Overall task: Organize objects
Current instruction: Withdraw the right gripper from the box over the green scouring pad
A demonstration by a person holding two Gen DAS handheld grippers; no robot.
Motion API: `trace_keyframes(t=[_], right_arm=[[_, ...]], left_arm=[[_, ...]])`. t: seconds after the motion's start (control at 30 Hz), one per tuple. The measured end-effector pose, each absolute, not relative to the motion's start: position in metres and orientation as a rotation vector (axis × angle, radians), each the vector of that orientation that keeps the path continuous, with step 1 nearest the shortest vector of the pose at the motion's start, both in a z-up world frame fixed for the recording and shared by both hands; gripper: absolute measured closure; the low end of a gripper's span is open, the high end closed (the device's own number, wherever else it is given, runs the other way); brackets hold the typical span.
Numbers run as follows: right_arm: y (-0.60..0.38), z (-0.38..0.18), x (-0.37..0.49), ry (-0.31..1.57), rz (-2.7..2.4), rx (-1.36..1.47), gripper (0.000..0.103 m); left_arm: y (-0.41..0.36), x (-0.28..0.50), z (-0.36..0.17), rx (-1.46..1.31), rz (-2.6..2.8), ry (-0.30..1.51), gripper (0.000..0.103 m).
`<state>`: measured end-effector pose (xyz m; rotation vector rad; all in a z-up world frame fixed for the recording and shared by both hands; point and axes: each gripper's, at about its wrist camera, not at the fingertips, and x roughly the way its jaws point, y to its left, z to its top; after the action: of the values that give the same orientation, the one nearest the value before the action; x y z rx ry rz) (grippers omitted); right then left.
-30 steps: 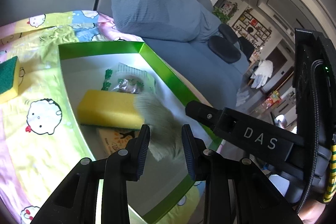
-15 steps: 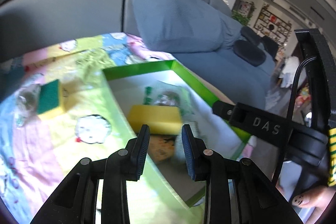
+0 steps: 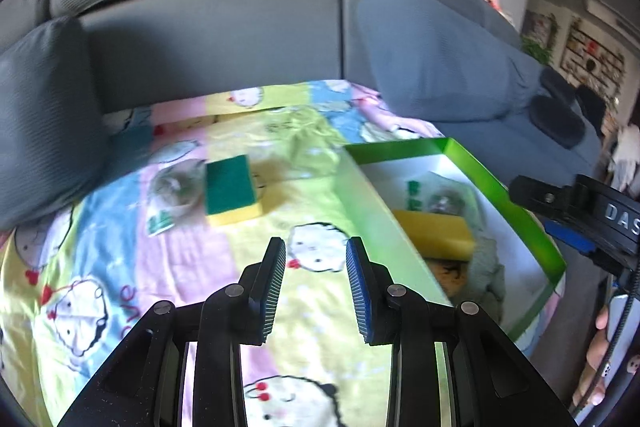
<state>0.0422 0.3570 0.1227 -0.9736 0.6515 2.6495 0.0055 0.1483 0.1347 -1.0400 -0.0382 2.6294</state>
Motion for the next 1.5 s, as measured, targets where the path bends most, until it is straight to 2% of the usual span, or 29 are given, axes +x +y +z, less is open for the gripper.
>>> trace_keyframes(t=[0.2, 0.5, 0.8, 1.5], right_arm=[[0.334, 0.128, 0.036, 0.667, 2.742, -0.986, 0.025], [0.283, 0.142, 0.027, 0.567, 2.895, -1.014, 0.020], [0.240, 0.139, 0.013, 0.554, 3.000, -1.094, 0.017], [0.193, 0.132, 0.001, 0.501, 3.067, -1.212, 0.011]], left_arm=[[0.106, 0.000, 0.134, -1.077, 2.703, -0.164, 0.072], [0.052, -0.001, 0.131, -1.127, 2.797, -0.280, 0.071], [0.007, 0.000, 0.122, -1.190, 2.858, -0.423, 0.071], [-0.023, -0.005, 0.107, -1.270, 2.857, -0.532, 0.070]])
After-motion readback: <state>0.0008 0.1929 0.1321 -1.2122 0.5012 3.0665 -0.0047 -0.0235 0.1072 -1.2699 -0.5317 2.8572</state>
